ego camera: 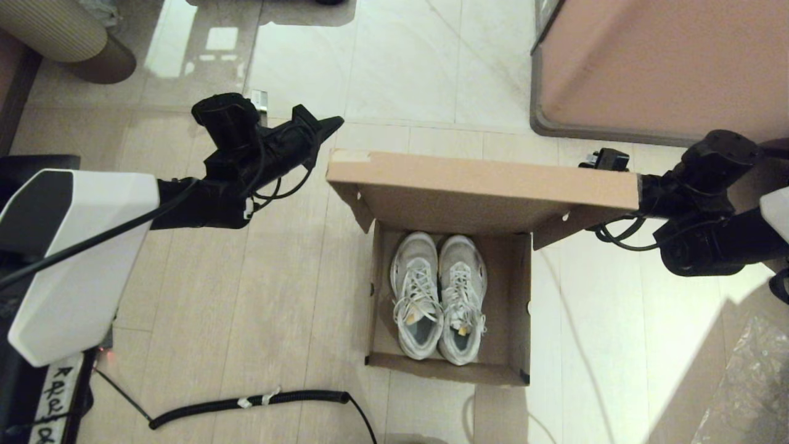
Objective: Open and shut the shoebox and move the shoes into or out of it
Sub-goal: Close the shoe box
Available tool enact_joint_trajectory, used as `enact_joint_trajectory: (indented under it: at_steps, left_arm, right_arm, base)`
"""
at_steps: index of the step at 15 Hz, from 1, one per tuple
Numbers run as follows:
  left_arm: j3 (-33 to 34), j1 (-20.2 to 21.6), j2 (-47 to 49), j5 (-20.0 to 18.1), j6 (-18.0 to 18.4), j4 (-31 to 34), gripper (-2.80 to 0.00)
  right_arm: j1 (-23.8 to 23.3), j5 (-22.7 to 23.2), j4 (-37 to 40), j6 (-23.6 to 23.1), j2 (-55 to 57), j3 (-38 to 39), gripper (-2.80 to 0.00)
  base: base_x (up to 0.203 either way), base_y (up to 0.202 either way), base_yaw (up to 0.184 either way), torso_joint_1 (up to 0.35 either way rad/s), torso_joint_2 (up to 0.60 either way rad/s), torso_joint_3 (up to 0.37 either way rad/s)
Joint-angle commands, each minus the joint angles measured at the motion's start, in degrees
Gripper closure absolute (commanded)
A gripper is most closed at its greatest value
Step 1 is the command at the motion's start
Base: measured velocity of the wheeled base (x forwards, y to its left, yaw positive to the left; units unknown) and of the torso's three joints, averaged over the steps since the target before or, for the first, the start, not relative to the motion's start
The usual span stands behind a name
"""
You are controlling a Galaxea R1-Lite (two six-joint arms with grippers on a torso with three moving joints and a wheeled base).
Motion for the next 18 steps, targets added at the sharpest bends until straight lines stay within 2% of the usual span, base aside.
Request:
enact_joint_trajectory:
  at_steps: [1,5,7,8,9,11,15,18]
  left_arm:
    - [0.01,-2.26,0.18,-1.44,-0.33,-0.37,0.00]
    - [0.22,-9.90,-0.46,-1.53,-0.41,-0.23,0.00]
    - [2.52,-13.15,-1.46,-1.20,-0.30,0.00,0.00]
    - [4.59,-14.30,-2.22,-0.88,-0.17,-0.01,0.00]
    - [7.00,-15.29,-3.12,-0.32,-0.07,-0.16,0.00]
    - [14.23,-17.29,-5.24,1.80,0.86,-0.32,0.00]
    - [32.11,-21.16,-8.64,6.72,11.32,-1.14,0.00]
    - [43.53,-23.52,-11.36,10.22,13.60,-7.40,0.00]
  right_arm:
    - [0.91,0.47,-4.39,0.66,-5.83,11.22,0.00]
    - [1.25,0.38,-9.53,-0.25,-10.89,30.11,0.00]
    - [0.78,0.12,-10.08,-6.40,-12.95,37.26,0.00]
    - [-0.11,-0.11,-10.22,-10.24,-14.20,39.42,0.00]
    - [-1.13,-0.36,-10.28,-12.18,-15.12,40.36,0.00]
    - [-2.98,-1.11,-10.30,-15.44,-17.72,42.26,0.00]
    - [-5.47,-1.28,-10.30,-18.91,-25.53,46.22,0.00]
    - [-8.98,-1.30,-10.30,-19.97,-31.52,48.49,0.00]
  base:
    - [0.000,0.000,0.000,0.000,0.00,0.000]
    - [0.000,0.000,0.000,0.000,0.00,0.000]
    - [0.000,0.000,0.000,0.000,0.00,0.000]
    - [0.000,0.000,0.000,0.000,0.00,0.000]
    - [0.000,0.000,0.000,0.000,0.00,0.000]
    - [0.000,0.000,0.000,0.000,0.00,0.000]
    - [0.000,0.000,0.000,0.000,0.00,0.000]
    - [0.000,0.000,0.000,0.000,0.00,0.000]
